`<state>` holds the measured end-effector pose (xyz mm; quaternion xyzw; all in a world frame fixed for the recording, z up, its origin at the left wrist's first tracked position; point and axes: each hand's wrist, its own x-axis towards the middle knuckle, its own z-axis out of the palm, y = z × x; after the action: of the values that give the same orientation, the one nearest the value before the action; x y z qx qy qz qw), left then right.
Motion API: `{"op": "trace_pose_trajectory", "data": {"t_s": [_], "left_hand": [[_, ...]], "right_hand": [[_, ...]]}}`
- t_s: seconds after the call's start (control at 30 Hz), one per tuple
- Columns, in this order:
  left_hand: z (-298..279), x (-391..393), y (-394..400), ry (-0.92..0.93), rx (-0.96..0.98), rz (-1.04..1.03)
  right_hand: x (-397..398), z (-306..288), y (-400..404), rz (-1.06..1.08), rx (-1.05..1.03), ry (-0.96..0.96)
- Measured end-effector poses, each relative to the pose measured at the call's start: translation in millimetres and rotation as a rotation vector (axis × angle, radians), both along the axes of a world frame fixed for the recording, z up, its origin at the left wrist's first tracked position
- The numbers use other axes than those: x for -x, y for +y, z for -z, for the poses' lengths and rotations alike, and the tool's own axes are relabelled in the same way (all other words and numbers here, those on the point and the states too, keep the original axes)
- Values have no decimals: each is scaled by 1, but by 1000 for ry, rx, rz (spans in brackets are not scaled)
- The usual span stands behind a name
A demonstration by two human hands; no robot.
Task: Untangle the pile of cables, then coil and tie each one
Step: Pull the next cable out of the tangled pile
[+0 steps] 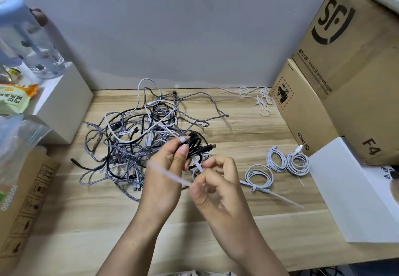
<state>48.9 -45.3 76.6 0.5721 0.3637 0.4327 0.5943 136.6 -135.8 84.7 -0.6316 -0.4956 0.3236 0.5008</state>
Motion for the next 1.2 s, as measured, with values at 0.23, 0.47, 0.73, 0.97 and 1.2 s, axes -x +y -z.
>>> {"op": "trace_pose_trajectory", "data": {"t_s": [0.23, 0.47, 0.73, 0.97, 1.2], "left_hand": [[1, -1, -4, 28, -10, -42], [5, -7, -15, 256, -200, -34], [0, -13, -19, 159, -109, 15], [3, -13, -20, 185, -141, 11], [1, -12, -20, 207, -172, 7]], "right_hand": [[2, -12, 5, -8, -252, -7], [9, -27, 2, 88, -274, 552], [-2, -30, 4, 168, -19, 551], [-6, -26, 9, 169, 89, 558], [-5, -22, 10, 160, 91, 551]]}}
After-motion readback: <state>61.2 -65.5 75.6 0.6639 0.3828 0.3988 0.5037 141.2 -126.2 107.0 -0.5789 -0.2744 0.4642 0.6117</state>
